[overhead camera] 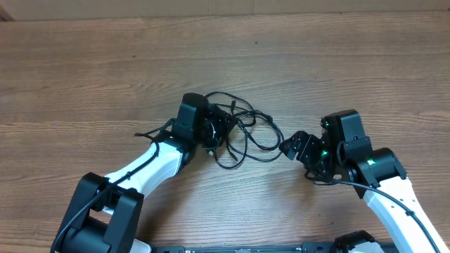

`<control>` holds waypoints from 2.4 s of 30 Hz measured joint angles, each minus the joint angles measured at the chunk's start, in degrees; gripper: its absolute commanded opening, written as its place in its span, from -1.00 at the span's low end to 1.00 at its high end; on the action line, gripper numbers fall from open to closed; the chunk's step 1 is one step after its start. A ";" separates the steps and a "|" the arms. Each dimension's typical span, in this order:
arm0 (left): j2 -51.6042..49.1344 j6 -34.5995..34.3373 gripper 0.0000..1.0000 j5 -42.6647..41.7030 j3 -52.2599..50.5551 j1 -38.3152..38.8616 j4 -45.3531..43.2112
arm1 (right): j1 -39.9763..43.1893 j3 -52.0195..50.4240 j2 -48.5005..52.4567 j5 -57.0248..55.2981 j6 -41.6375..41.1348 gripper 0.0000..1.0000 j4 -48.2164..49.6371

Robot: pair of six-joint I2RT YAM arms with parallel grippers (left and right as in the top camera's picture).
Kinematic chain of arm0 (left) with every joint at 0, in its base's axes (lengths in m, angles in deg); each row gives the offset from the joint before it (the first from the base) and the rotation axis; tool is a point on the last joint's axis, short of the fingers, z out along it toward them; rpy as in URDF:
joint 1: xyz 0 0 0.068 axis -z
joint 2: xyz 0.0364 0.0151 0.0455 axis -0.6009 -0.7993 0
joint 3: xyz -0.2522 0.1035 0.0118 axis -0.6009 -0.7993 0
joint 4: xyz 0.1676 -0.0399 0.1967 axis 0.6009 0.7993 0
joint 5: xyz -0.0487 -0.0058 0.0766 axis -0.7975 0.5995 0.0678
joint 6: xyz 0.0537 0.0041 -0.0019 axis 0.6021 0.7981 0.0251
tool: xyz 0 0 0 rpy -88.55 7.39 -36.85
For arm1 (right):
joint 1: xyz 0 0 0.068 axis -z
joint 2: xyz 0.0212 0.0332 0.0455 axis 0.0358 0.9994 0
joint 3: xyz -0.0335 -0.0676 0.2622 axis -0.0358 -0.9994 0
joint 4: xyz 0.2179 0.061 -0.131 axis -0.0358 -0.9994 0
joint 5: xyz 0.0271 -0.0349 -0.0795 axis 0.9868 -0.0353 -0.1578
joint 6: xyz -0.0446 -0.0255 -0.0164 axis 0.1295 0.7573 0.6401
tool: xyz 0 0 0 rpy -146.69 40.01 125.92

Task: Untangle cables

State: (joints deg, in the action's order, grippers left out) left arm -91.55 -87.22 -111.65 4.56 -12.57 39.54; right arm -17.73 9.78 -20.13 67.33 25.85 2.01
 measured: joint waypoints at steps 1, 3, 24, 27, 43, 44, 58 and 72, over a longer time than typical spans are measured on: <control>0.00 0.00 -0.92 -1.55 0.00 -0.59 -0.24 | -0.59 0.00 0.00 0.90 -0.68 0.32 0.46; 0.02 0.07 -0.92 -3.56 0.00 -1.70 -0.22 | -1.86 -0.33 0.00 2.23 -5.38 0.32 1.70; 8.13 7.69 -0.91 -10.47 0.00 -3.52 6.95 | -14.14 -5.79 18.32 4.44 -44.11 -0.03 33.16; 8.13 7.96 -0.92 -10.56 0.00 -3.52 8.26 | -14.14 -5.79 21.64 4.52 -45.18 -0.04 34.75; 8.35 22.27 -0.91 -7.93 0.11 -4.00 21.55 | -14.14 -6.34 23.32 3.19 -41.86 0.35 41.38; 8.39 22.45 -0.91 -7.78 0.11 -4.00 21.49 | -14.14 -6.36 23.32 3.08 -41.79 0.40 41.53; 8.39 21.77 -0.91 -7.56 0.11 -3.61 18.62 | -14.10 -6.38 23.32 0.66 -50.58 0.48 42.34; 8.39 14.82 -0.92 -9.29 0.11 -3.34 12.59 | -13.99 -6.38 23.32 -0.94 -65.35 0.13 45.33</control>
State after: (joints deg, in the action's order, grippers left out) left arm -83.16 -72.40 -120.94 4.67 -15.92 52.13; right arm -31.72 3.40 3.19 66.39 -39.50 47.34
